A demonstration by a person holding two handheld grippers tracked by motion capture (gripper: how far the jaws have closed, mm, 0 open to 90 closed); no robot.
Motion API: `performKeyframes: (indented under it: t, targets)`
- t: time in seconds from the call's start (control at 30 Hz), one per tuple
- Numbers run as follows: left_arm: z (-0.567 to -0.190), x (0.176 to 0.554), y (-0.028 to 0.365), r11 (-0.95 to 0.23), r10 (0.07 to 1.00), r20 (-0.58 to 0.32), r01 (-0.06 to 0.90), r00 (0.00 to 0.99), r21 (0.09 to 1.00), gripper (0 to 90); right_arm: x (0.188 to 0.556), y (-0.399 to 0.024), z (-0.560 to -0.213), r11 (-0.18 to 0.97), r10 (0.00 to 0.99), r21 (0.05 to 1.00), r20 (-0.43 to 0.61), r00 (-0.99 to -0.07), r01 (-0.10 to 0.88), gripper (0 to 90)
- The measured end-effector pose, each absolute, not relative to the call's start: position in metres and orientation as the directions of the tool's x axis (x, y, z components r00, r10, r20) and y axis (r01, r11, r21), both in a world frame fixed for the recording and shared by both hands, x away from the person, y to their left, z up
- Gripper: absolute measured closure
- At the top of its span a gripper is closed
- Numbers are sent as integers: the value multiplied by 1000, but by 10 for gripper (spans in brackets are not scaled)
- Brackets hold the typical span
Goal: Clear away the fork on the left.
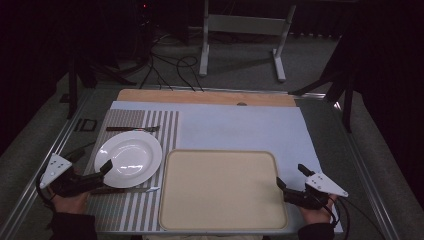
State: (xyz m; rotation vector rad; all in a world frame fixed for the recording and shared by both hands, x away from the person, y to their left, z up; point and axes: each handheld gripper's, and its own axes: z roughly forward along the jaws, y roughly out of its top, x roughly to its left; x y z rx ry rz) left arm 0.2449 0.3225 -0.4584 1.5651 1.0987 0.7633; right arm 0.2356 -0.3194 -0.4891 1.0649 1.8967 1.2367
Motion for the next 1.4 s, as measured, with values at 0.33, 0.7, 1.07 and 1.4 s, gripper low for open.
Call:
performKeyframes:
  t: [0.33,0.7,1.07,1.4]
  targets:
    - [-455,245,324,-69,935,-30,261,355,963,1,235,-320,-489,231,879,932,-76,-471,280,103]
    - [-454,252,323,-76,931,-28,269,364,960,1,236,-320,-489,232,879,931,-78,-470,281,103]
    - [-447,262,331,-73,939,-24,268,342,961,1,236,-319,-489,235,877,929,-76,-475,285,103]
    - [-442,271,334,-59,941,-37,270,337,961,0,235,-319,-489,235,877,929,-76,-474,285,103]
